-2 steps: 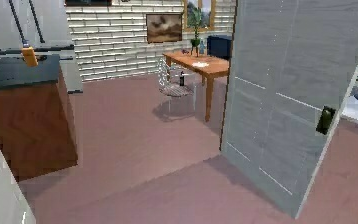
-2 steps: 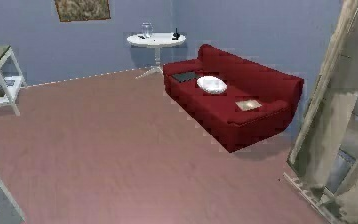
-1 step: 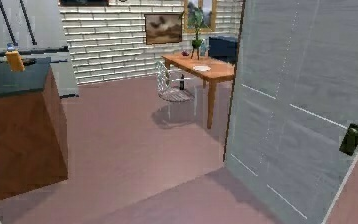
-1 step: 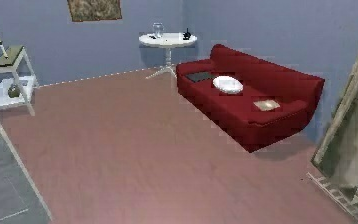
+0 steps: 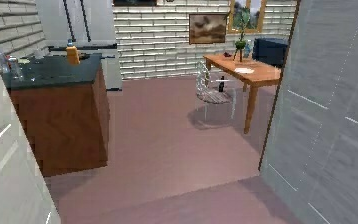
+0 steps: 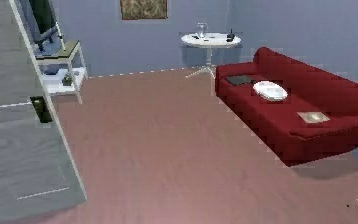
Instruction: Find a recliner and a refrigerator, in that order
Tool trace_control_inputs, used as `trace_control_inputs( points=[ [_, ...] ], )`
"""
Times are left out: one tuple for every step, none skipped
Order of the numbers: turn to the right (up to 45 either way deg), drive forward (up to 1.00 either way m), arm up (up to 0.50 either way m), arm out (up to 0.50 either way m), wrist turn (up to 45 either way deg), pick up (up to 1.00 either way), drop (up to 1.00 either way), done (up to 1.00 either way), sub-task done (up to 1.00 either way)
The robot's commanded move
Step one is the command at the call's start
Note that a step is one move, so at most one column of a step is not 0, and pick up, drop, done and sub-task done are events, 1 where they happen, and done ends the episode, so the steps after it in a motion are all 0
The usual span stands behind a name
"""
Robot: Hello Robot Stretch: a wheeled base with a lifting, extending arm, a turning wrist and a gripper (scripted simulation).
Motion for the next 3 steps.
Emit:
trace_control_inputs(
  points=[
    [-3.0,0.0,0.0,0.0,0.0,0.0,0.0,0.0,0.0],
    [0.0,1.0,0.0,0.0,0.0,0.0,0.0,0.0,0.0],
    [0.0,0.55,0.0,0.0,0.0,0.0,0.0,0.0,0.0]
  ],
)
